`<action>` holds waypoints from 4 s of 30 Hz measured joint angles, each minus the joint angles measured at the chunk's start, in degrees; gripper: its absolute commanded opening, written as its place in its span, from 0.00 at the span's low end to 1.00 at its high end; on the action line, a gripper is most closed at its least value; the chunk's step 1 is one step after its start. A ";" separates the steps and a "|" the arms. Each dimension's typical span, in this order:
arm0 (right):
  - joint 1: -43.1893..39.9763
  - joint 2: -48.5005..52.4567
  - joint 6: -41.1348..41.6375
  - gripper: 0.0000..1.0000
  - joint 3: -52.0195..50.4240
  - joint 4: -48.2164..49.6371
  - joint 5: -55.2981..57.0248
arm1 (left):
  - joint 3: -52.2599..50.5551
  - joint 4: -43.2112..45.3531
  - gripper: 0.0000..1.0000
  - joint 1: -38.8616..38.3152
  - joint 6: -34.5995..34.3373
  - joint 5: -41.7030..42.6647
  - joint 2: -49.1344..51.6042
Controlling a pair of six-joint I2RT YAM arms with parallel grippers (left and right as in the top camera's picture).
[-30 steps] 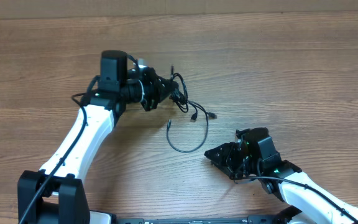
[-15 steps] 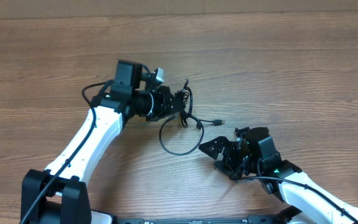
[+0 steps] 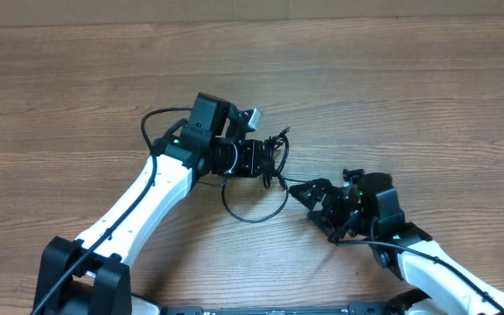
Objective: Untangle cables
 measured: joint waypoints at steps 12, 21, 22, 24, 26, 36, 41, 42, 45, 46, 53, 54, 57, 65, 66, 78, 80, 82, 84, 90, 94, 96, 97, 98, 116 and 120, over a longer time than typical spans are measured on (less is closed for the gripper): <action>-4.83 0.00 -1.29 1.00 0.00 0.28 -6.88 | 0.00 -0.22 0.04 -4.20 11.34 -2.49 0.00; -4.83 0.00 -2.71 1.00 0.00 -1.88 -8.15 | -0.02 7.30 0.04 -6.05 14.29 -2.23 0.00; -4.83 0.00 -2.73 1.00 0.00 -1.88 -8.13 | -0.02 8.31 0.04 -6.05 14.27 -1.42 0.00; -4.83 0.00 -2.80 1.00 0.00 -1.92 -7.87 | -0.02 8.79 0.04 -6.12 14.12 -0.28 0.00; -4.83 0.00 -2.86 1.00 0.00 -1.90 -7.41 | -0.02 8.17 0.04 -6.23 14.10 0.17 0.42; -4.83 0.00 -2.89 1.00 0.00 -1.97 -6.38 | -0.02 8.37 0.13 -6.21 13.94 1.44 12.94; -4.83 0.00 -2.86 1.00 0.00 -3.45 -5.42 | 0.00 5.90 0.37 -5.81 13.38 -2.16 15.58; -4.83 0.00 -2.82 1.00 0.00 -3.69 -5.03 | 0.00 5.03 0.44 -5.60 13.25 -3.56 15.67; -4.83 0.00 -2.86 1.00 0.00 -3.96 -4.33 | 0.31 1.18 0.70 -3.85 12.70 -8.09 15.76; -4.83 0.00 -2.86 1.00 0.00 -4.02 -4.28 | 0.70 -0.17 0.76 -3.15 12.33 -9.05 15.78; -4.83 0.00 -2.84 1.00 0.00 -4.07 -3.56 | 9.51 -15.85 1.00 2.27 11.74 -15.80 16.09; -4.83 0.00 -2.86 1.00 0.00 -4.09 -3.56 | 12.07 -19.12 1.00 2.80 11.74 -16.96 16.22; -4.83 0.00 -3.08 1.00 0.00 -4.46 -3.45 | 18.91 -25.88 0.97 3.23 11.98 -19.61 16.24; -5.90 -0.07 -6.43 1.00 0.00 -7.78 -3.58 | 30.84 -33.31 1.00 2.86 13.79 -20.26 16.22; -6.73 -0.13 -6.78 1.00 0.00 -8.46 -3.63 | 30.51 -32.89 1.00 2.12 14.62 -21.51 16.22; -9.70 -10.03 -9.35 1.00 0.00 -13.53 -6.56 | 14.40 -12.74 0.89 -5.03 19.45 -40.83 17.49; -9.68 -10.45 -9.60 1.00 0.00 -15.54 -6.64 | 12.70 -9.05 0.94 -4.66 22.32 -42.93 17.55; -9.70 -10.45 -9.86 1.00 0.00 -16.74 -6.64 | 10.75 -3.93 0.99 -4.42 23.93 -43.36 17.55; -9.70 -10.47 -9.92 1.00 0.00 -16.70 -6.69 | 7.69 1.27 0.99 -4.44 25.46 -43.15 17.59; -9.70 -10.47 -9.94 1.00 0.00 -15.04 -7.32 | 1.29 12.17 0.38 -4.33 26.69 -38.53 19.43; -9.70 -10.47 -9.92 1.00 0.00 -14.99 -8.02 | 2.10 13.05 0.04 -4.33 26.10 -36.89 20.72; -9.70 -10.47 -9.94 1.00 0.00 -14.99 -8.15 | 2.75 11.82 0.04 -4.28 25.00 -36.83 20.92; -9.70 -10.47 -9.92 1.00 0.00 -14.99 -8.17 | 3.54 10.08 0.04 -4.33 23.91 -36.65 20.92; -9.70 -10.47 -9.92 1.00 0.00 -14.97 -8.17 | 4.48 7.63 0.04 -4.33 23.12 -36.63 20.92; -9.70 -10.47 -9.90 1.00 0.00 -16.04 -8.17 | 19.89 -16.98 0.04 -4.33 16.39 -23.91 10.86; -9.70 -10.47 -9.94 1.00 0.00 -16.11 -8.15 | 19.89 -17.38 0.04 -4.33 16.20 -21.22 10.88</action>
